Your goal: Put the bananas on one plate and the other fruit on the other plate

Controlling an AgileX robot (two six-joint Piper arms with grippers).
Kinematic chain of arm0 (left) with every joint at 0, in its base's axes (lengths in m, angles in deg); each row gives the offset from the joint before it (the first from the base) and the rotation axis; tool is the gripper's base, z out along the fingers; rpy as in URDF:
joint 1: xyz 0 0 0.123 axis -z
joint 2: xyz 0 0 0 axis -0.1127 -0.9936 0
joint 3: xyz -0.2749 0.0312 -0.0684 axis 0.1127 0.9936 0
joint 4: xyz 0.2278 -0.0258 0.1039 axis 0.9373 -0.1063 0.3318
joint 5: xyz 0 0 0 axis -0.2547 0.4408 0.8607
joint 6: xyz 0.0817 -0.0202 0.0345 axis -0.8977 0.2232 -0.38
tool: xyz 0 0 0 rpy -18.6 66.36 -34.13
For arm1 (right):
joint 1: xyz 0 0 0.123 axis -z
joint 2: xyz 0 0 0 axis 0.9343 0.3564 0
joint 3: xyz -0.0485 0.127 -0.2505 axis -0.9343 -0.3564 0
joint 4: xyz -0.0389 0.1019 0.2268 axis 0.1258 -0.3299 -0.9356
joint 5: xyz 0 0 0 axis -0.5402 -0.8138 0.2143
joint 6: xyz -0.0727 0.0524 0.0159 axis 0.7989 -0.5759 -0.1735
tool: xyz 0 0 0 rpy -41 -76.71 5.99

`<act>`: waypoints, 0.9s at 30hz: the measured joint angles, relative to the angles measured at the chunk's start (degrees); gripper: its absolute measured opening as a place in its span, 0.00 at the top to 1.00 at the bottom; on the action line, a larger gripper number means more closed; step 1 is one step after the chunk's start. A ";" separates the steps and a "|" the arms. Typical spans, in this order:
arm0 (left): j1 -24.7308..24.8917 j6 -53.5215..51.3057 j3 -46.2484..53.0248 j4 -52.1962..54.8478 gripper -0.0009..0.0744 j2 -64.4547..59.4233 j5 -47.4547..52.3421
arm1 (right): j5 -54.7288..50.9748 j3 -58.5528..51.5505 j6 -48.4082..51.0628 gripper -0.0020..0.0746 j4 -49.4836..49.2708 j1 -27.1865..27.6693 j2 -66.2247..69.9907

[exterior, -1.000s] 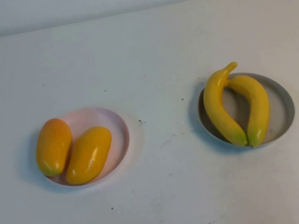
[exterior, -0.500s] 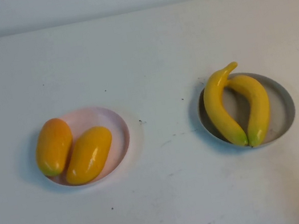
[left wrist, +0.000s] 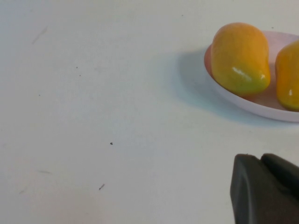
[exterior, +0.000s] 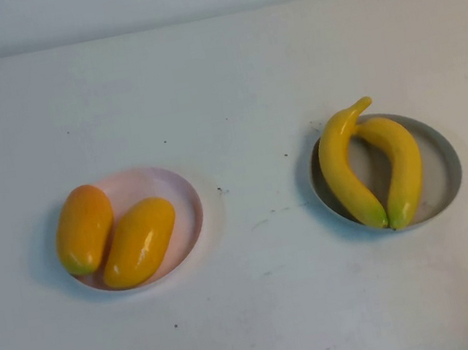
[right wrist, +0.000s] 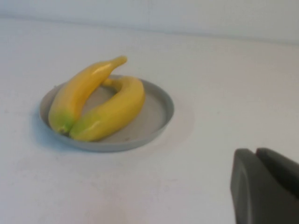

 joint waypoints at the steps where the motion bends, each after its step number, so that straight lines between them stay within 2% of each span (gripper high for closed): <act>1: 0.00 0.00 0.00 0.00 0.99 0.00 0.00 | -1.47 0.00 0.00 0.99 0.26 0.00 -0.10; 5: 0.00 0.00 0.00 0.00 0.99 0.00 0.00 | -5.18 0.00 0.00 0.99 0.63 0.00 -0.22; 27: 0.00 0.00 0.00 0.00 0.99 0.00 0.00 | -5.43 0.00 0.00 0.99 -0.41 0.00 -0.22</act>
